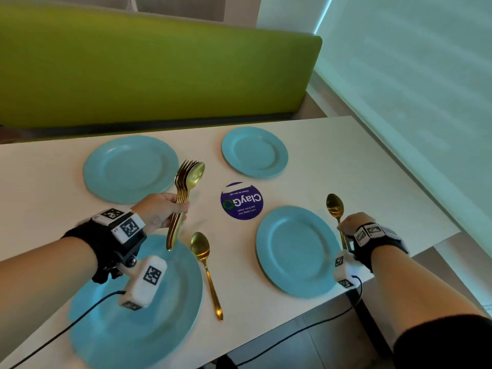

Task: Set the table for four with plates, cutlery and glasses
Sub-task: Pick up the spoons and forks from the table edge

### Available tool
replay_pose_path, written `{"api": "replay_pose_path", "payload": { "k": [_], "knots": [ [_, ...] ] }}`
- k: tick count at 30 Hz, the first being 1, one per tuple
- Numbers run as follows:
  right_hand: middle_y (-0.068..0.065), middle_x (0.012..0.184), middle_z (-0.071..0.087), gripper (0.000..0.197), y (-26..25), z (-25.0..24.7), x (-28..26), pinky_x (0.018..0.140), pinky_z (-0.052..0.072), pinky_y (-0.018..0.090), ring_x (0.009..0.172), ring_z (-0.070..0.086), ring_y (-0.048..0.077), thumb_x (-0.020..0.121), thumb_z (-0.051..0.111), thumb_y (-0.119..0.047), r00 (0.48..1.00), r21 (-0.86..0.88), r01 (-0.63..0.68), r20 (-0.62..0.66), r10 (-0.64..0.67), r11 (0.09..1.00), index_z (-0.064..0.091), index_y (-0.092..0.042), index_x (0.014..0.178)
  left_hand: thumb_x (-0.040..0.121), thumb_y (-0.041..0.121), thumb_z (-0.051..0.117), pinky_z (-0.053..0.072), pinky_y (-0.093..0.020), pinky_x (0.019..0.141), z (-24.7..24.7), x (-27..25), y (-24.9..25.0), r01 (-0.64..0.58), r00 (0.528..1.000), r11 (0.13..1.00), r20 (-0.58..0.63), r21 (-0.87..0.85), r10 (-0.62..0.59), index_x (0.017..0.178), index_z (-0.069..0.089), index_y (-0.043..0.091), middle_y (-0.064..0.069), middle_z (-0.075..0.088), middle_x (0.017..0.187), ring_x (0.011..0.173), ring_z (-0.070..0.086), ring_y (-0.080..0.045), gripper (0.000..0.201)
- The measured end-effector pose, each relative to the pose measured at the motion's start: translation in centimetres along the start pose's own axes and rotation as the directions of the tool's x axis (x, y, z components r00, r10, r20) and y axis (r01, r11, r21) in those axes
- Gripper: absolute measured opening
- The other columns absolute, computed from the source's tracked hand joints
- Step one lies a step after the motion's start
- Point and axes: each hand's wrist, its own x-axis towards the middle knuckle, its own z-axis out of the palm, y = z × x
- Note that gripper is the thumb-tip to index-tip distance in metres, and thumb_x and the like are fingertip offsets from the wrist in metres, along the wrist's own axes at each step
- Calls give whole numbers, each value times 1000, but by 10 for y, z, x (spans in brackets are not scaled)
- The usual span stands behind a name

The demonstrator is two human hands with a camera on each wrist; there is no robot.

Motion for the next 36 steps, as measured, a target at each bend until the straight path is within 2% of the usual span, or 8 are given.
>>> {"api": "replay_pose_path", "payload": {
  "k": [3, 9, 12, 18, 23, 28, 32, 36],
  "knots": [
    [1, 70, 58, 27, 14, 4, 21, 48, 38, 22, 76, 58, 20, 91, 56, -37, 1000, -17, -24, -9, 24, 1000, 65, -12, 87, 88, 6, 59, 56, -20, 56, 7, 5, 2, -5, 1000, 1000, -27, -5, 5, 84, 58, 8, -6, 59, 78, 71, 58, -17, 5],
    [1, 76, 57, 29, 14, 13, 40, 55, 40, 21, 75, 53, 19, 92, 54, -34, 998, -179, 60, -3, -62, 982, 68, -11, 101, 87, 7, 61, 57, -22, 62, 20, 12, 7, -26, 997, 999, -71, -23, 24, 86, 59, 9, -5, 60, 80, 72, 59, -16, 4],
    [-3, 61, 50, 29, 13, 22, 45, 44, 34, 19, 72, 53, 18, 91, 56, -35, 997, -180, 70, -6, -72, 981, 69, -12, 101, 87, 7, 61, 57, -21, 61, 27, 13, 8, -24, 997, 999, -77, -31, 22, 88, 59, 9, -5, 60, 81, 73, 60, -16, 3],
    [4, 105, 69, 29, 13, 28, 52, 73, 47, 22, 91, 63, 20, 95, 48, -30, 991, -245, 128, -6, -134, 961, 68, -10, 103, 87, 8, 61, 56, -21, 60, 38, 13, 7, -16, 997, 1000, -82, -26, 13, 88, 59, 9, -5, 61, 81, 74, 60, -16, 3],
    [1, 82, 61, 26, 10, 34, 53, 71, 48, 23, 77, 56, 18, 94, 45, -25, 988, -247, 136, -42, -151, 959, 67, -13, 87, 86, 7, 62, 56, -16, 55, 44, 15, 5, -21, 995, 999, -102, -34, 17, 85, 60, 9, -5, 61, 80, 73, 60, -16, 3],
    [-2, 57, 47, 37, 7, 38, 58, 42, 31, 20, 71, 54, 19, 92, 47, -22, 990, -128, 117, -59, -126, 985, 46, -13, 56, 86, 7, 63, 56, -25, 67, 52, 19, 7, -20, 994, 1000, -112, -23, 17, 90, 61, 8, -5, 62, 81, 73, 60, -17, 5],
    [-3, 57, 47, 37, 7, 39, 59, 53, 39, 22, 70, 54, 19, 91, 47, -21, 988, -160, 136, -54, -146, 978, 46, -14, 55, 86, 7, 63, 56, -18, 55, 61, 19, 10, -29, 994, 999, -107, -21, 27, 89, 61, 9, -5, 62, 79, 71, 60, -17, 4],
    [-3, 57, 47, 35, 9, 41, 60, 54, 38, 22, 70, 53, 19, 90, 47, -22, 990, -165, 130, -33, -137, 978, 47, -15, 56, 86, 6, 62, 56, -21, 60, 66, 20, 12, -31, 995, 999, -98, -9, 30, 85, 60, 10, -5, 61, 79, 70, 59, -17, 5]
  ]
}}
